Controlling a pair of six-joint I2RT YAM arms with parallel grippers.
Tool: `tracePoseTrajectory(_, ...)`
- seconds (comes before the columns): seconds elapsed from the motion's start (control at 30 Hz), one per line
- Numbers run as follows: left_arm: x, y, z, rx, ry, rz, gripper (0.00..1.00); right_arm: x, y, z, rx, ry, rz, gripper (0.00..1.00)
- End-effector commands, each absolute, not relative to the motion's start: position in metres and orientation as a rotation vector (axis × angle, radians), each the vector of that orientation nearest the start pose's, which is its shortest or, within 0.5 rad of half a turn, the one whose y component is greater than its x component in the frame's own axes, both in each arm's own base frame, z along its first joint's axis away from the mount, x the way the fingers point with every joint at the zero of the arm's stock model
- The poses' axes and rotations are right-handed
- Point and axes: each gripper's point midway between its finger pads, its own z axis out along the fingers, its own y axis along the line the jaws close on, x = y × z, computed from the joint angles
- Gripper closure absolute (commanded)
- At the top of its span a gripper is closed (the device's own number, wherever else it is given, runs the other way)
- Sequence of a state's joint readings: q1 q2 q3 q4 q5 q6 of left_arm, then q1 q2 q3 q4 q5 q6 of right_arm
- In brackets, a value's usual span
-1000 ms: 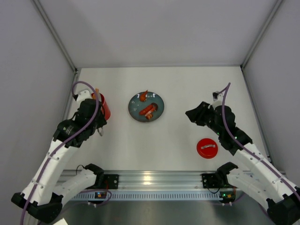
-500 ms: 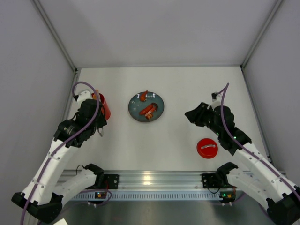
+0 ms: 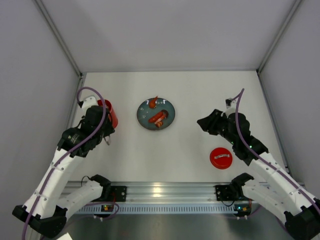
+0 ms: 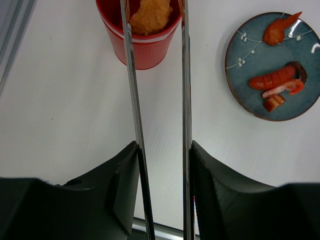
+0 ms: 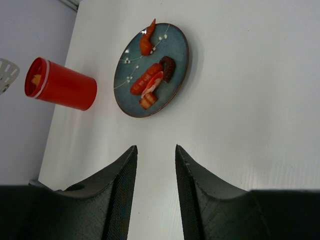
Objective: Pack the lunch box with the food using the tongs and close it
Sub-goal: Place the fake food in the packing box, then pick up the fake food from the plate.
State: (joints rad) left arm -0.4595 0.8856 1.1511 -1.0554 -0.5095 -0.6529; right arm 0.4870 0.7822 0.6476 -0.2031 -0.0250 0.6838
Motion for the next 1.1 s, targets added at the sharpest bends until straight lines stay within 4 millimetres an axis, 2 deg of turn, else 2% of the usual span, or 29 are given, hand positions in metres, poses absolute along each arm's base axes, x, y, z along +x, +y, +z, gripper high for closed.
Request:
tracePoseTrajectory(0.0,0.23,-0.037,0.259,-0.471,2.132,-0.002,0.52,0.26,0.179,0.225,0.154,1.939,0.842,0.64)
tracePoseTrajectory(0.33,0.235,-0.04,0.262,-0.45,2.136,-0.003,0.52,0.261,0.179,0.226,0.151,1.938,0.837,0.64)
tracePoseTrajectory(0.47,0.244,-0.052,0.272,-0.373,2.148,-0.038,0.54,0.261,0.178,0.229,0.15,1.932,0.831,0.64)
tracePoseTrajectory(0.63,0.262,-0.076,0.285,-0.263,2.182,-0.108,0.57,0.262,0.176,0.232,0.152,1.932,0.816,0.64)
tracePoseTrajectory(0.67,0.264,-0.084,0.291,-0.225,2.185,-0.146,0.57,0.262,0.175,0.233,0.153,1.928,0.814,0.64)
tracePoseTrajectory(0.77,0.27,-0.107,0.291,-0.131,2.219,-0.241,0.59,0.262,0.174,0.235,0.154,1.928,0.806,0.64)
tracePoseTrajectory(1.0,0.262,-0.168,0.261,0.106,2.309,-0.395,0.55,0.262,0.174,0.237,0.15,1.931,0.798,0.64)
tracePoseTrajectory(1.07,0.26,-0.179,0.25,0.144,2.336,-0.402,0.55,0.262,0.174,0.236,0.15,1.935,0.797,0.64)
